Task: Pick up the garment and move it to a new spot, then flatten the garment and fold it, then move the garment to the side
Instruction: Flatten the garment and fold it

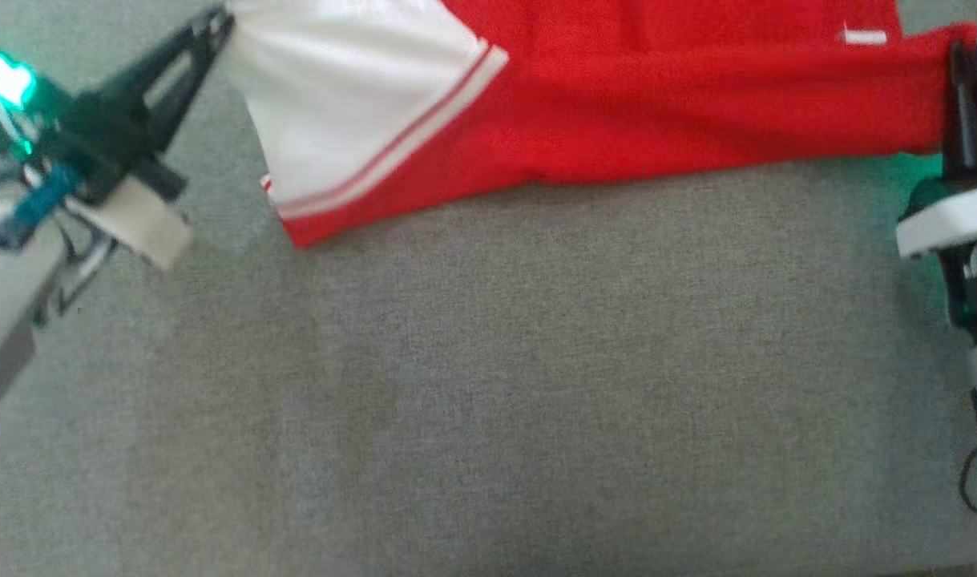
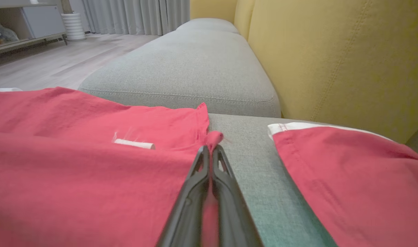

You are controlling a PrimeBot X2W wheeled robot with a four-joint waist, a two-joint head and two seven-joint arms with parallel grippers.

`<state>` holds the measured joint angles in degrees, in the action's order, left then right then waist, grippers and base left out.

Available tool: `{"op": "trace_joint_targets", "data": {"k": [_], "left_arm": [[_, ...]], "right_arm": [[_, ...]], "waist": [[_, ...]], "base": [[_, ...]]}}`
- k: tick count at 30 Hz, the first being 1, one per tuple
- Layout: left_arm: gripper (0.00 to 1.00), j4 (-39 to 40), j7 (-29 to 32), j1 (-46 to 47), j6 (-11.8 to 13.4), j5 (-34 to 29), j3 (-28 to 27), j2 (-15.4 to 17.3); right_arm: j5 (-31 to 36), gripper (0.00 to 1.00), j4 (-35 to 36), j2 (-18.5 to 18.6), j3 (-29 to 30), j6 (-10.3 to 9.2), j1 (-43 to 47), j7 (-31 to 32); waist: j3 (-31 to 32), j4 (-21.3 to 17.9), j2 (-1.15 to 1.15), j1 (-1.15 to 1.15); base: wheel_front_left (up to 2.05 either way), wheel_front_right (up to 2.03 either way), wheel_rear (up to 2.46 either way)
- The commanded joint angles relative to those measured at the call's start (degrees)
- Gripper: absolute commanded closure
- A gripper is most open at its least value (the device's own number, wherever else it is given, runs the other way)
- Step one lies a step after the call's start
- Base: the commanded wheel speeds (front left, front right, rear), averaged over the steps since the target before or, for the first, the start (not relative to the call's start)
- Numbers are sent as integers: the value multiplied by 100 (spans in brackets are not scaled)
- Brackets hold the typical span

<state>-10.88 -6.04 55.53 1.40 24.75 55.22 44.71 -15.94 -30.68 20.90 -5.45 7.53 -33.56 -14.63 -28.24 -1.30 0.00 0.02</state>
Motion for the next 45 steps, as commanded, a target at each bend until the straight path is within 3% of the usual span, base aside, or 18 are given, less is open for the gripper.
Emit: {"op": "trace_joint_targets", "data": {"k": [1,5,6,7,8,9,10,16,25,36,42,45], "left_arm": [[100,-69,31,428,-79,-92,-328,159],[100,-532,176,725,-302,-97,-242,-68],[100,-640,191,765,-340,-81,-224,-135],[88,-750,188,789,-347,-57,-220,-205],[65,-859,181,796,-330,-36,-221,-269],[6,-959,159,793,-297,-21,-226,-326],[0,-1038,96,774,-233,1,-250,-386],[0,-1150,-349,-35,406,722,-644,-863],[0,-948,-676,-1429,1031,1443,-878,-1318],[0,-436,-871,-2482,1278,2121,-1435,-1815],[0,-632,-868,-2735,1265,2267,-1508,-1945],[0,-831,-750,-2688,1120,2349,-1438,-2023]], "right_arm": [[40,100,-1,145,-148,-4,-172,-31],[51,100,-334,148,-354,-4,-532,-34],[40,93,-407,140,-411,-4,-601,-35],[25,78,-471,123,-459,-4,-660,-35],[11,39,-519,107,-491,-4,-713,-35],[-1,0,-560,98,-515,-4,-764,-35],[-12,0,-583,85,-529,-4,-806,-36],[-27,0,-323,-55,-309,-4,-690,-36],[88,0,-180,-331,-138,-4,-341,-36],[98,0,-91,-466,6,-4,-114,-37],[110,0,-58,-494,64,-4,-2,-37],[116,0,-59,-506,57,-4,10,-37]], "waist": [[-141,-30,0,-2],[-267,-43,0,-2],[-294,-44,0,-2],[-313,-46,0,-2],[-328,-47,0,-2],[-339,-47,0,-2],[-344,-47,0,-2],[-183,-39,0,-2],[59,-75,0,-2],[210,-141,0,-2],[224,-141,0,-2],[207,-143,0,-2]], "base": [[0,0,0],[0,0,0],[0,0,0],[0,0,0],[0,0,0],[0,0,0],[0,0,0],[0,0,0],[0,0,0],[0,0,0],[0,0,0],[0,0,0]]}}
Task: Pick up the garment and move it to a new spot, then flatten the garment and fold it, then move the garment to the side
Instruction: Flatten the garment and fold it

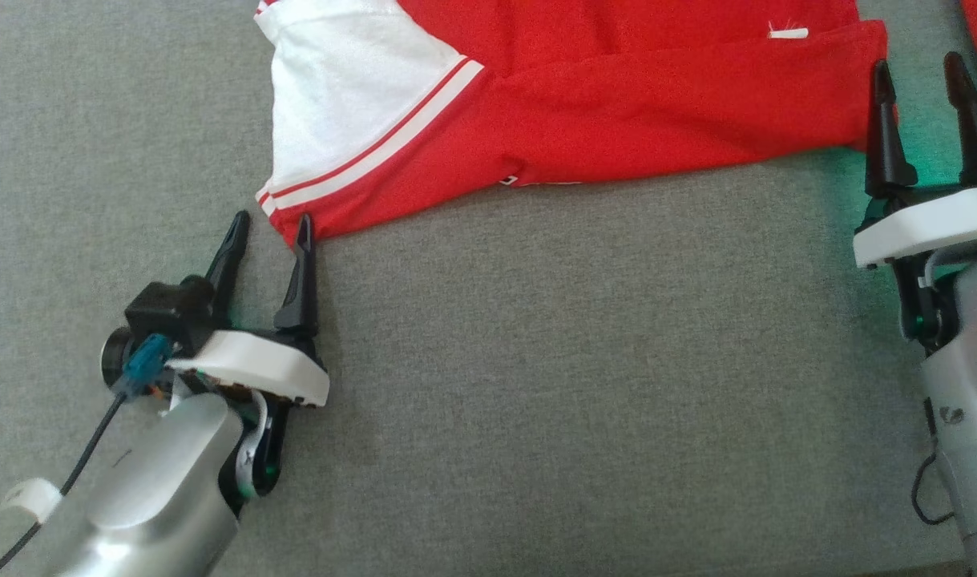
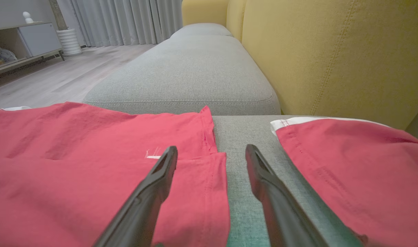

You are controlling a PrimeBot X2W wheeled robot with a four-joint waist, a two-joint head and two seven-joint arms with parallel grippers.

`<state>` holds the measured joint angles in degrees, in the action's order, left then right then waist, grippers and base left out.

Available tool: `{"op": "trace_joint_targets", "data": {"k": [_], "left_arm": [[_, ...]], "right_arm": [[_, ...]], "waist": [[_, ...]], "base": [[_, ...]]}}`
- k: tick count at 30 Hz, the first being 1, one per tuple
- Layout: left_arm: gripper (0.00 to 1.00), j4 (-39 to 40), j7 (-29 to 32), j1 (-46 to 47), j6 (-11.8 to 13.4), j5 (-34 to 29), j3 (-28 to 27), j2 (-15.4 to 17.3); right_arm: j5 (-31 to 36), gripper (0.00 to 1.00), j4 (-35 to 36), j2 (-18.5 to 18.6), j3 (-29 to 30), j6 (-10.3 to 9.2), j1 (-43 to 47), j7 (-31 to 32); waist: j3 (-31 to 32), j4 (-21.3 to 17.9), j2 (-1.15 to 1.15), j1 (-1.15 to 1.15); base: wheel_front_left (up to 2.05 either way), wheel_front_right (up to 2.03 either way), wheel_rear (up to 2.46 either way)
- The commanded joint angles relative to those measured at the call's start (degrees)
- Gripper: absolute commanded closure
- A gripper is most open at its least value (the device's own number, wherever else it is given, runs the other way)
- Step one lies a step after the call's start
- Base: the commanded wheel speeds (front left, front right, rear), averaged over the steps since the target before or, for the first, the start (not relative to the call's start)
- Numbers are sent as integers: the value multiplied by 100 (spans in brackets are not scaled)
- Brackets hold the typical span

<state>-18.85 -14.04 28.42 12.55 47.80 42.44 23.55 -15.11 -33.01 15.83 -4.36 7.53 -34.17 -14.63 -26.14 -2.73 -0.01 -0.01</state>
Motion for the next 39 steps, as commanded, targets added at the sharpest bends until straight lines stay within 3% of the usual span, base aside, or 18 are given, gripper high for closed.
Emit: {"op": "trace_joint_targets", "data": {"k": [1,2,4,8,23,24,25,26,34,39], "left_arm": [[0,-83,110,43,-81,62,-102,66],[12,-123,161,60,-164,76,-49,40],[100,-170,270,89,-374,86,87,12],[100,-205,272,139,-586,52,184,28],[100,101,128,395,-531,-478,221,533],[100,126,147,408,-508,-508,229,568],[100,151,168,416,-491,-535,241,602],[100,212,210,412,-463,-546,246,653],[100,615,316,24,-294,-526,312,921],[100,1078,311,-627,-34,-407,370,1071]], "right_arm": [[32,0,165,1,-61,-4,68,-37],[30,0,151,4,-66,-4,66,-37],[24,0,81,19,-91,-4,68,-37],[-66,0,-221,69,-226,-4,63,-37],[-850,0,-1532,324,-702,-4,-330,496],[-961,11,-1578,313,-764,-4,-326,622],[-1074,47,-1592,301,-851,-4,-310,758],[-1301,100,-1538,339,-1051,-4,-258,965],[-1999,100,-952,938,-1597,-4,221,1082],[-2310,100,-369,1405,-1784,-4,887,1028]], "waist": [[-7,-1,1,1],[-7,-1,1,1],[7,2,1,1],[82,43,1,1],[288,247,1,1],[304,255,1,1],[323,259,1,1],[366,265,1,1],[684,255,1,1],[970,239,1,1]], "base": [[0,0,0],[0,0,0],[0,0,0],[0,0,0],[0,0,0],[0,0,0],[0,0,0],[0,0,0],[0,0,0],[0,0,0]]}}
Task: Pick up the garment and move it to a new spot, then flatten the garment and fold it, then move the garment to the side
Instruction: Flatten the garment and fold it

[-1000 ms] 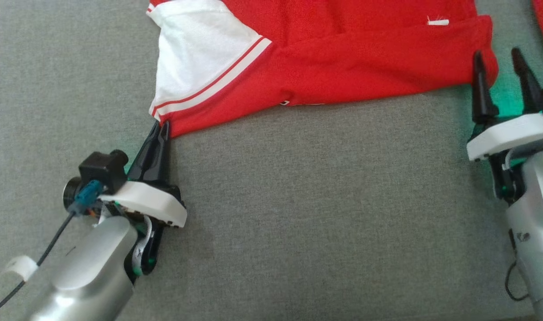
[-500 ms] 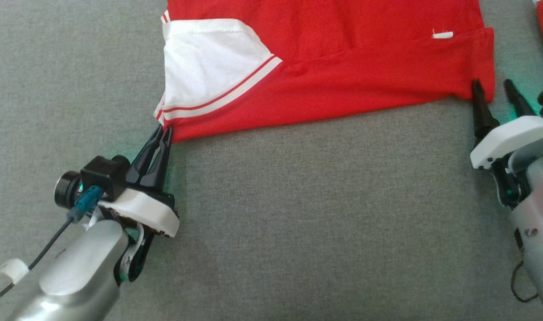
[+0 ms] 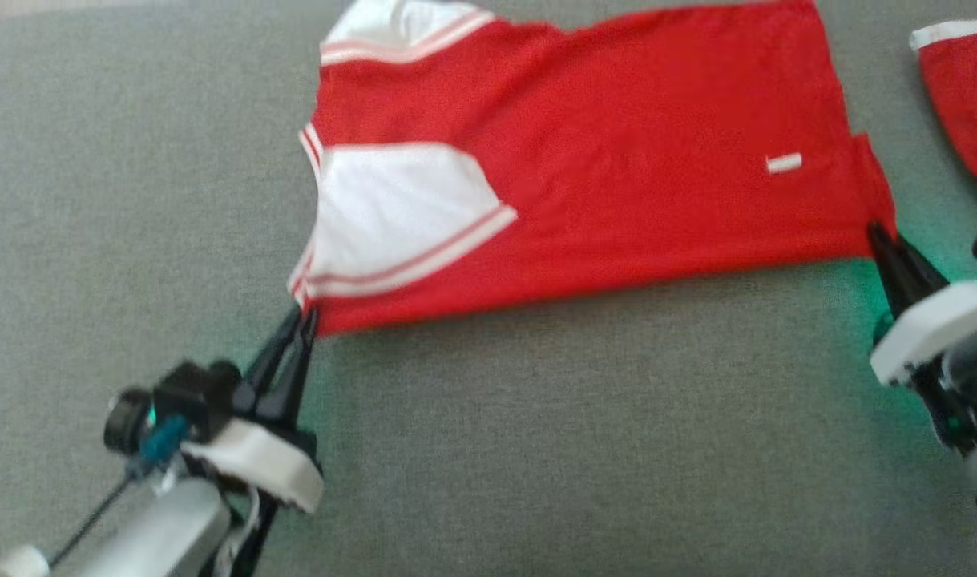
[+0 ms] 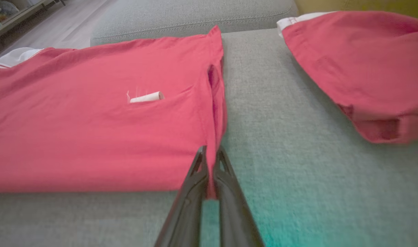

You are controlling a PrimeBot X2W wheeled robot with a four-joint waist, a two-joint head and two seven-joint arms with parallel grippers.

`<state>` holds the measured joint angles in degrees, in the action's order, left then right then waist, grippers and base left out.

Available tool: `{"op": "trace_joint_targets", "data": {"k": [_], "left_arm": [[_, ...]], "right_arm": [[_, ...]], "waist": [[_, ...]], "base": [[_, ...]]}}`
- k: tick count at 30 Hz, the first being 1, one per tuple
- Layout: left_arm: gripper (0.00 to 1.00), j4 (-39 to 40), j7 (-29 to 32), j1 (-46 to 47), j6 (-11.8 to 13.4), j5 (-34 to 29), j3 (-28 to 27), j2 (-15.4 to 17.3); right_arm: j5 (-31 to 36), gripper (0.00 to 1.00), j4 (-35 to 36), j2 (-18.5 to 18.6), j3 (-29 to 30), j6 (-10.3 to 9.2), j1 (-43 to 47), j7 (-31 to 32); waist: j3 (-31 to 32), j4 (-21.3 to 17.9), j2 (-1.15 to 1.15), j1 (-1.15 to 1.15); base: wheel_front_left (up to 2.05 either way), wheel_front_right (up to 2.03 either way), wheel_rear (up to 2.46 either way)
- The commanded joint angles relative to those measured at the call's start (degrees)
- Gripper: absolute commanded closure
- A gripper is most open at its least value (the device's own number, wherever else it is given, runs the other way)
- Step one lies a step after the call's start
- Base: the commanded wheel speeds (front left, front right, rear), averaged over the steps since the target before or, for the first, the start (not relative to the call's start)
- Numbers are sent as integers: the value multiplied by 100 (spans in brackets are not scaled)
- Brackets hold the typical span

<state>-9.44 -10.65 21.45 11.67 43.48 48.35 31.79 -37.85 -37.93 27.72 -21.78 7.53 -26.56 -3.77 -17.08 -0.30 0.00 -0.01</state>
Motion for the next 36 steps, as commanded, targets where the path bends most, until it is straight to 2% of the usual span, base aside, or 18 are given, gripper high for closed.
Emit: {"op": "trace_joint_targets", "data": {"k": [1,7,18,24,25,26,27,28,29,30,33,36], "left_arm": [[100,223,-42,-50,106,35,-206,263],[100,582,-177,-687,289,49,-70,285],[100,928,-48,-1341,526,114,104,463],[100,967,116,-1359,523,181,163,462],[100,957,130,-1333,526,178,169,443],[100,948,145,-1310,528,175,177,421],[100,935,160,-1286,528,170,187,401],[93,916,181,-1260,532,161,197,387],[38,895,201,-1226,531,146,210,372],[0,872,190,-1178,540,109,210,360],[0,911,197,-991,548,59,163,336],[0,989,320,-566,478,-45,50,474]], "right_arm": [[-58,100,212,287,-48,-4,261,-62],[29,100,670,473,212,-4,1147,-200],[395,100,1442,345,950,-4,2251,30],[574,100,1705,197,1199,-4,2449,297],[592,98,1738,159,1231,-4,2478,358],[610,85,1772,129,1258,-4,2506,419],[635,55,1810,106,1287,-4,2532,460],[659,0,1848,87,1318,-4,2552,490],[696,0,1888,70,1362,-4,2563,489],[737,0,1944,54,1403,-4,2562,464],[827,0,2133,9,1530,-4,2532,344],[935,0,2341,-50,1669,-4,2470,231]], "waist": [[107,-6,0,1],[350,-6,0,1],[498,-113,0,1],[479,-124,0,1],[473,-121,0,1],[468,-115,0,1],[461,-110,0,1],[451,-107,0,1],[439,-107,0,1],[427,-113,0,1],[376,-127,0,1],[261,-159,0,1]], "base": [[0,0,0],[0,0,0],[0,0,0],[0,0,0],[0,0,0],[0,0,0],[0,0,0],[0,0,0],[0,0,0],[0,0,0],[0,0,0],[0,0,0]]}}
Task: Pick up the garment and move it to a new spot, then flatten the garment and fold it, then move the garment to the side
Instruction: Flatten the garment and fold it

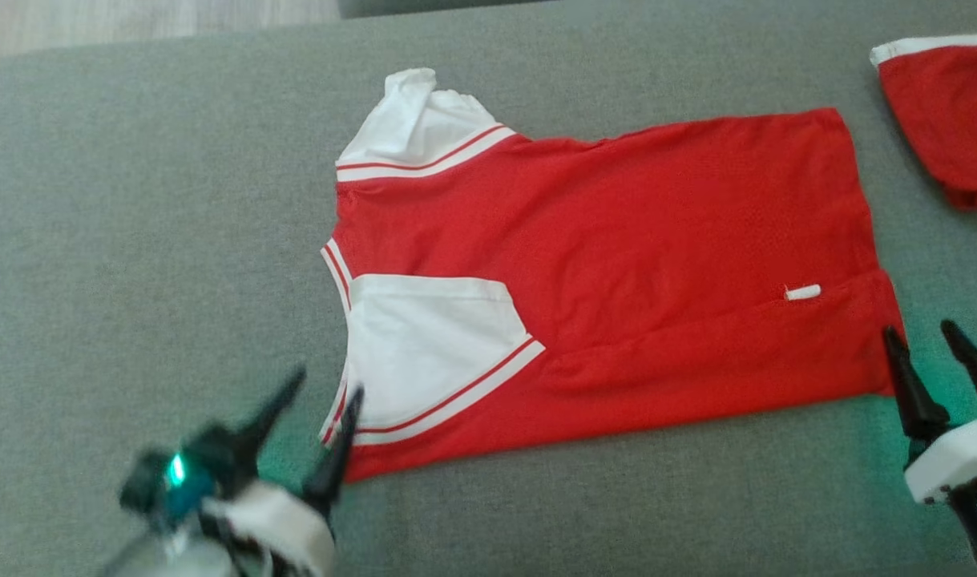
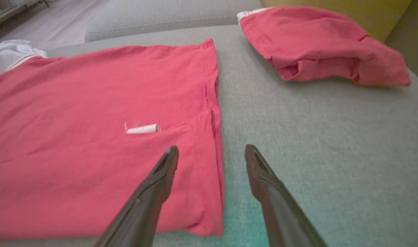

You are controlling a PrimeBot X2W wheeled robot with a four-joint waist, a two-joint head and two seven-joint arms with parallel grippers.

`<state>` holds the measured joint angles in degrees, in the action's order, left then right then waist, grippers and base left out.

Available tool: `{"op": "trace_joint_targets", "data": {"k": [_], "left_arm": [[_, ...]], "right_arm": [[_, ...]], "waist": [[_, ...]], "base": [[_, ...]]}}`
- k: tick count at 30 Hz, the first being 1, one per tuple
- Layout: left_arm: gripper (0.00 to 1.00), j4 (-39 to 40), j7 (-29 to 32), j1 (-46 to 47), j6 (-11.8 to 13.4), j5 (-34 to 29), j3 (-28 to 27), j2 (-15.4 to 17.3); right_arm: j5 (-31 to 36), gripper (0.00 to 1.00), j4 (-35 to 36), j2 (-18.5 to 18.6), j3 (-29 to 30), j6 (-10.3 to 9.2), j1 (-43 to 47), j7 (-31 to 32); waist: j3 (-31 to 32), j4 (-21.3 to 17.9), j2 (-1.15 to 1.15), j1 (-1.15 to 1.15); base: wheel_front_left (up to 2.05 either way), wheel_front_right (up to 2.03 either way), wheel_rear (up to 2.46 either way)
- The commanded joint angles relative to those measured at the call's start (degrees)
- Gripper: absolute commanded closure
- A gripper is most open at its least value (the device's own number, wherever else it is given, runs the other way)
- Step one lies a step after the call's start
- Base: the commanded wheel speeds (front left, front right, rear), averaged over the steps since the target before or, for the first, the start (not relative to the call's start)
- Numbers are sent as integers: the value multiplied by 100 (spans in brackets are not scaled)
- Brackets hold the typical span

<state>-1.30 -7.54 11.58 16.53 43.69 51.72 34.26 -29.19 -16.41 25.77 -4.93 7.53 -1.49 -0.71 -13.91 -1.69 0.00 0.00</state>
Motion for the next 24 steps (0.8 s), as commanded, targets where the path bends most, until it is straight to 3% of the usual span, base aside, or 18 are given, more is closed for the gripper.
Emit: {"op": "trace_joint_targets", "data": {"k": [1,4,9,15,20,24], "left_arm": [[0,215,89,638,-50,-129,-333,306],[0,403,535,1489,-231,-354,-462,592],[0,412,1939,3237,-1003,-376,-519,852],[0,-439,3734,5115,-1765,-183,-391,560],[0,-1308,4680,6006,-1981,-43,-278,202],[0,-1863,5259,6298,-2095,51,-121,95]], "right_arm": [[117,0,262,123,11,-4,-65,-104],[228,0,461,48,52,-4,-197,-164],[396,0,729,-131,28,-4,-484,-201],[555,0,780,-321,-142,-4,-872,-231],[566,0,639,-410,-286,-4,-1123,-348],[545,0,462,-460,-375,-4,-1239,-474]], "waist": [[-109,-39,0,0],[-339,-121,0,0],[-793,-336,0,0],[-1327,-721,0,0],[-1597,-977,0,0],[-1706,-1101,0,0]], "base": [[0,0,0],[0,0,0],[0,0,0],[0,0,0],[0,0,0],[0,0,0]]}}
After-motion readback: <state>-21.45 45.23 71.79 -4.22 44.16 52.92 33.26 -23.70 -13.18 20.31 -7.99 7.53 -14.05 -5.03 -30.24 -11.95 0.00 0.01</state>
